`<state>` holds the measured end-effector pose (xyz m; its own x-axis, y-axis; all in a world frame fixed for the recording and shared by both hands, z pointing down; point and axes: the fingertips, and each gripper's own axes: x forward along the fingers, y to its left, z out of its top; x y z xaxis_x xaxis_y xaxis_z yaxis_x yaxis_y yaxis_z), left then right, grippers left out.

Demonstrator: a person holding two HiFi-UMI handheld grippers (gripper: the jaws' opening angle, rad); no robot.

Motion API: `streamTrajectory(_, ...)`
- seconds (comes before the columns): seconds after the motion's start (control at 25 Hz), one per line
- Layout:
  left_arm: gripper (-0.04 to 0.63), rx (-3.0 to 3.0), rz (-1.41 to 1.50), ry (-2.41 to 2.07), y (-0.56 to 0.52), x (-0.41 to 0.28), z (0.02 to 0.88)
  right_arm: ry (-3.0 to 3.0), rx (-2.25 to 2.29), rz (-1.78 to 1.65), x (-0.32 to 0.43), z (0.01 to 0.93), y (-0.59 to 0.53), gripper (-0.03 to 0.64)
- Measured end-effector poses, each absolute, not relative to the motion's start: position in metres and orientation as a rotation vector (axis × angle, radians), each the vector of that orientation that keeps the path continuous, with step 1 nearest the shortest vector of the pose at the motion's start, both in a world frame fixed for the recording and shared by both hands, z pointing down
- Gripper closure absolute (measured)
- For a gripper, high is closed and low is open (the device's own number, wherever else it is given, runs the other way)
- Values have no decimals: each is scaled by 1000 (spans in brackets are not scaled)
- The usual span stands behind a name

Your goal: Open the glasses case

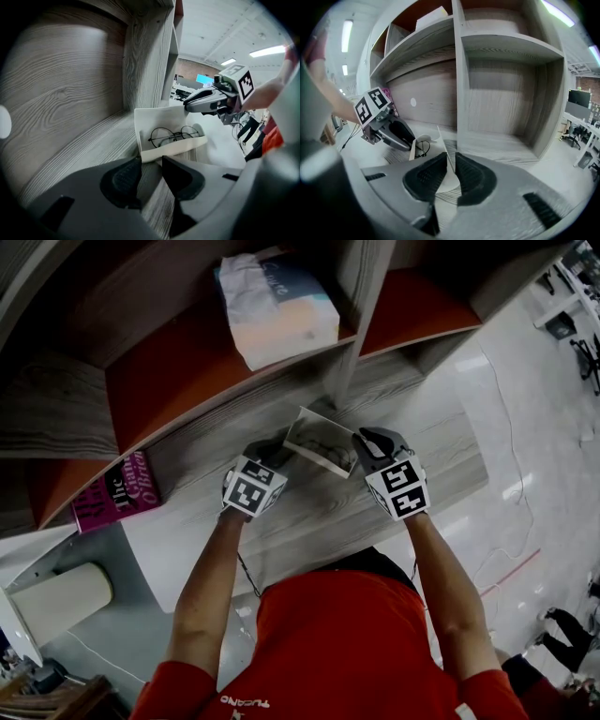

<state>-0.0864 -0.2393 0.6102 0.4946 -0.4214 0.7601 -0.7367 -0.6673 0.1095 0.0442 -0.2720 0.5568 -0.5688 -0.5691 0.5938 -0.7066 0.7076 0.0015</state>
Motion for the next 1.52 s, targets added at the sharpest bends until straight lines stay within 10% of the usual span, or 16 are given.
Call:
streamTrajectory(0.8,463,2368,916,-1061,-234,-88,572,-2440,942,223,40,519,-251,514)
streamTrajectory(1.52,534,2660,180,-1397,-210,-70,368,-2794,1102,28,37,354,-213,570)
